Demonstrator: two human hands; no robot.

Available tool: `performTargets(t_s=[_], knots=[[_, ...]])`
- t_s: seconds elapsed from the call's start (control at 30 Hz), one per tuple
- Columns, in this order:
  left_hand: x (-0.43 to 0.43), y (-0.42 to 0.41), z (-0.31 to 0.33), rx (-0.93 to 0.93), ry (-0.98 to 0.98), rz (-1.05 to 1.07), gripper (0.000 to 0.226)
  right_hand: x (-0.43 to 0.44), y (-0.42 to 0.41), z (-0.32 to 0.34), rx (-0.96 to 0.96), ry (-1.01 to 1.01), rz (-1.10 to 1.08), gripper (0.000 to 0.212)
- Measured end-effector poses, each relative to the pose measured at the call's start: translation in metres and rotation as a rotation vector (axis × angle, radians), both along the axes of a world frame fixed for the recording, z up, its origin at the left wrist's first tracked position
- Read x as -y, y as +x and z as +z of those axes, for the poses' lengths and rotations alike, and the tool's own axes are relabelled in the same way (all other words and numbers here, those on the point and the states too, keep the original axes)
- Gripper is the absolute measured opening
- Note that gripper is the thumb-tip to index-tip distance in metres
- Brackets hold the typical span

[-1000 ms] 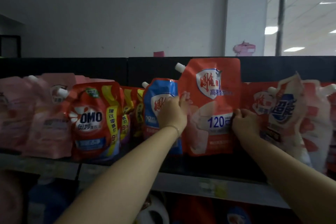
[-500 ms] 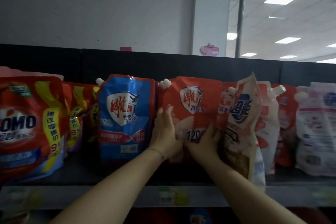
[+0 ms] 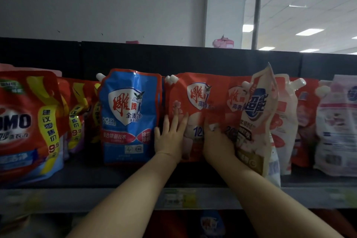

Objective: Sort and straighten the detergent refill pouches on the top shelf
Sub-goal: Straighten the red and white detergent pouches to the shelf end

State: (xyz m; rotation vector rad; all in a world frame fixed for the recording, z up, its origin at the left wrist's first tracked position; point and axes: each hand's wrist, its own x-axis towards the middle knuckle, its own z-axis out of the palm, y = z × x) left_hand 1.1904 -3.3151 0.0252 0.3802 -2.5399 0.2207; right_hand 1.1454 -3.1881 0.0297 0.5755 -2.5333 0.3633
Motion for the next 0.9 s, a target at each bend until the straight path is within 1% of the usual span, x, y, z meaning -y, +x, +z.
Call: performTargets(t_s=[0.1, 0.17, 0.27, 0.33, 0.4, 0.43, 0.5, 0.53, 0.57, 0.63, 0.77, 0.83, 0.9], knots=[[-0.001, -0.002, -0.007, -0.024, -0.071, 0.048, 0.108, 0.002, 0.001, 0.0, 0.059, 0.005, 0.021, 0.073], [-0.002, -0.003, -0.008, -0.034, -0.095, 0.057, 0.107, 0.0, 0.005, 0.001, 0.118, 0.014, 0.05, 0.081], [-0.004, 0.0, -0.006, -0.047, -0.094, 0.021, 0.107, -0.003, 0.014, 0.003, 0.183, 0.058, 0.067, 0.092], [-0.007, 0.006, -0.006, -0.072, -0.087, -0.029, 0.101, -0.007, 0.022, 0.004, 0.215, 0.03, 0.083, 0.089], [-0.012, 0.013, -0.006, -0.123, -0.038, -0.119, 0.087, -0.015, 0.031, 0.004, 0.219, -0.007, 0.122, 0.078], [-0.015, 0.017, -0.006, -0.147, 0.014, -0.189, 0.077, -0.019, 0.035, 0.004, 0.218, -0.015, 0.143, 0.067], [-0.021, 0.026, -0.007, -0.174, 0.134, -0.366, 0.06, -0.03, 0.047, 0.006, 0.207, -0.027, 0.168, 0.031], [-0.023, 0.029, -0.007, -0.168, 0.161, -0.445, 0.057, -0.034, 0.053, 0.008, 0.201, -0.036, 0.174, 0.017], [-0.025, 0.032, -0.008, -0.154, 0.166, -0.507, 0.056, -0.037, 0.06, 0.01, 0.189, -0.035, 0.171, 0.012], [-0.027, 0.034, -0.01, -0.136, 0.193, -0.594, 0.055, -0.044, 0.074, 0.012, 0.12, -0.004, 0.172, 0.015], [-0.035, 0.042, -0.011, -0.124, 0.243, -0.648, 0.043, -0.067, 0.093, 0.009, -0.267, -0.013, 0.169, 0.021], [-0.039, 0.046, -0.012, -0.122, 0.242, -0.648, 0.039, -0.083, 0.093, 0.007, -0.348, -0.023, 0.136, 0.026], [-0.042, 0.049, -0.013, -0.104, 0.261, -0.651, 0.04, -0.094, 0.09, 0.005, -0.377, -0.032, 0.129, 0.027]])
